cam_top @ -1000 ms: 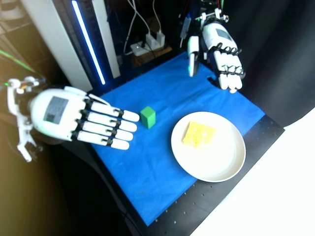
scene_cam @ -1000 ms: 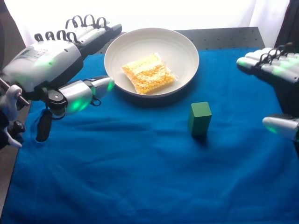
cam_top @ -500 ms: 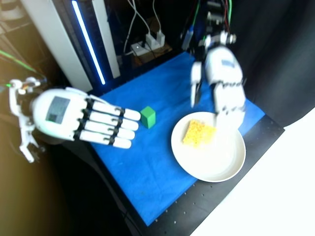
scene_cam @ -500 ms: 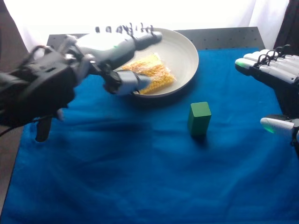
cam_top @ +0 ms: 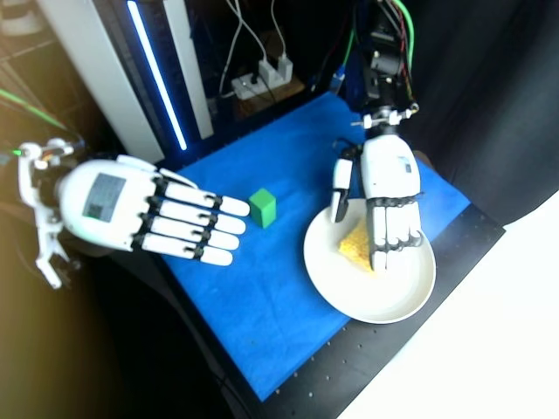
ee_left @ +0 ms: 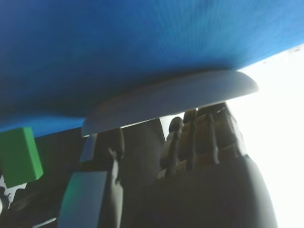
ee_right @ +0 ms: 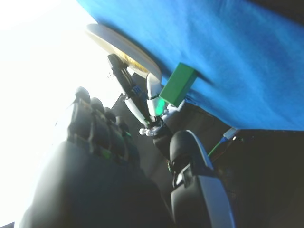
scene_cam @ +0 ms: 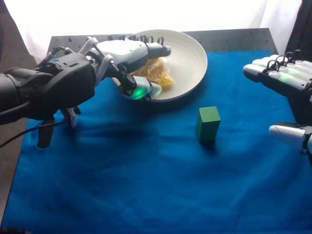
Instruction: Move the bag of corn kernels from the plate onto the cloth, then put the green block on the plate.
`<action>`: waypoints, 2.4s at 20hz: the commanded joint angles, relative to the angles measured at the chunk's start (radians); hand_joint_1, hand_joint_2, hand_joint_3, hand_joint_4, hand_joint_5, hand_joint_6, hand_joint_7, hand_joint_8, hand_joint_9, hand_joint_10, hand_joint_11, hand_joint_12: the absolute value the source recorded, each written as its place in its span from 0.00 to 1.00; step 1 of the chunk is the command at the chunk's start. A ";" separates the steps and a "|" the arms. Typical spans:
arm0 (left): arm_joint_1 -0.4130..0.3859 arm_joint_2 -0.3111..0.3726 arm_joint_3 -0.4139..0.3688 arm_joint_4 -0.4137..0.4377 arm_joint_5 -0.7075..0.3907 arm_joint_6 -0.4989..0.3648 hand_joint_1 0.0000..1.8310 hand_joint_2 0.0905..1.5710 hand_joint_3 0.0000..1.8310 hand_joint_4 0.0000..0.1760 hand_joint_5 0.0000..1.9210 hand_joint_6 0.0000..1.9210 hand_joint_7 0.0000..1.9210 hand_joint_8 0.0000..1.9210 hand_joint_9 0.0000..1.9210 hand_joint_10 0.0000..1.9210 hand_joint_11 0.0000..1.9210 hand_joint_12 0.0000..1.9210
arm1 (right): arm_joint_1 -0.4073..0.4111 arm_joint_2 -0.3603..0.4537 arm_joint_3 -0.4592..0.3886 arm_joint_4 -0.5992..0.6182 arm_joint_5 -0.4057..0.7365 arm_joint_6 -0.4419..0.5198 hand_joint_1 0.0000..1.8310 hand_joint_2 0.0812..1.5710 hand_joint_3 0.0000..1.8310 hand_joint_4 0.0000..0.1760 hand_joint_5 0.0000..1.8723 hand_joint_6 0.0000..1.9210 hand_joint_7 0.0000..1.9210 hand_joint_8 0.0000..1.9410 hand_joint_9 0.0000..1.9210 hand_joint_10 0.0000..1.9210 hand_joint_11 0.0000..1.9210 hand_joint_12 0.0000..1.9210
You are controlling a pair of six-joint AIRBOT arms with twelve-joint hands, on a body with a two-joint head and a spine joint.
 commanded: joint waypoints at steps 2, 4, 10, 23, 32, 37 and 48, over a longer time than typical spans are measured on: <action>-0.008 0.001 0.001 0.001 -0.061 -0.003 0.63 0.77 0.00 0.00 0.26 0.04 0.24 0.03 0.20 0.56 0.18 0.86 | 0.010 -0.001 0.003 0.012 0.121 0.007 0.24 0.89 0.00 0.00 0.00 0.00 0.00 0.00 0.00 0.00 0.00 0.00; -0.009 0.006 -0.002 -0.002 -0.066 -0.003 0.66 0.77 0.00 0.00 0.27 0.17 0.21 0.22 0.24 0.77 0.29 0.91 | 0.010 -0.001 0.003 0.013 0.121 0.009 0.21 0.90 0.00 0.00 0.00 0.00 0.00 0.00 0.00 0.00 0.00 0.00; -0.012 0.015 -0.018 -0.002 -0.078 0.007 0.71 0.85 0.00 0.00 0.25 0.87 0.11 0.50 0.27 0.88 0.34 0.93 | 0.010 -0.001 0.003 0.014 0.121 0.012 0.26 0.90 0.00 0.13 0.00 0.00 0.00 0.00 0.00 0.00 0.00 0.00; 0.076 0.386 -0.460 0.213 -0.630 -0.062 0.64 0.83 0.00 0.00 0.06 0.68 0.05 0.56 0.14 0.70 0.15 0.92 | 0.010 -0.002 -0.006 0.031 0.122 0.014 0.24 0.89 0.00 0.00 0.00 0.00 0.00 0.00 0.00 0.00 0.00 0.00; 0.410 0.440 -0.601 0.205 -0.810 -0.281 0.58 0.85 0.00 0.00 0.13 0.60 0.10 0.36 0.10 0.63 0.12 0.86 | 0.010 -0.002 -0.015 0.043 0.122 0.014 0.25 0.89 0.00 0.00 0.00 0.00 0.00 0.00 0.00 0.00 0.00 0.00; 0.447 0.428 -0.595 0.165 -0.801 -0.297 0.28 0.63 0.00 0.96 0.00 0.00 0.00 0.00 0.00 0.00 0.00 0.01 | 0.010 -0.002 -0.015 0.042 0.122 0.018 0.30 0.89 0.00 0.00 0.00 0.00 0.00 0.00 0.00 0.00 0.01 0.00; 0.542 0.497 -0.626 0.017 -1.034 -0.268 0.26 0.77 0.00 0.67 0.00 0.00 0.00 0.00 0.00 0.00 0.00 0.00 | 0.123 -0.132 0.109 -0.087 0.045 0.180 0.31 0.79 0.02 0.00 0.00 0.00 0.00 0.00 0.00 0.00 0.00 0.09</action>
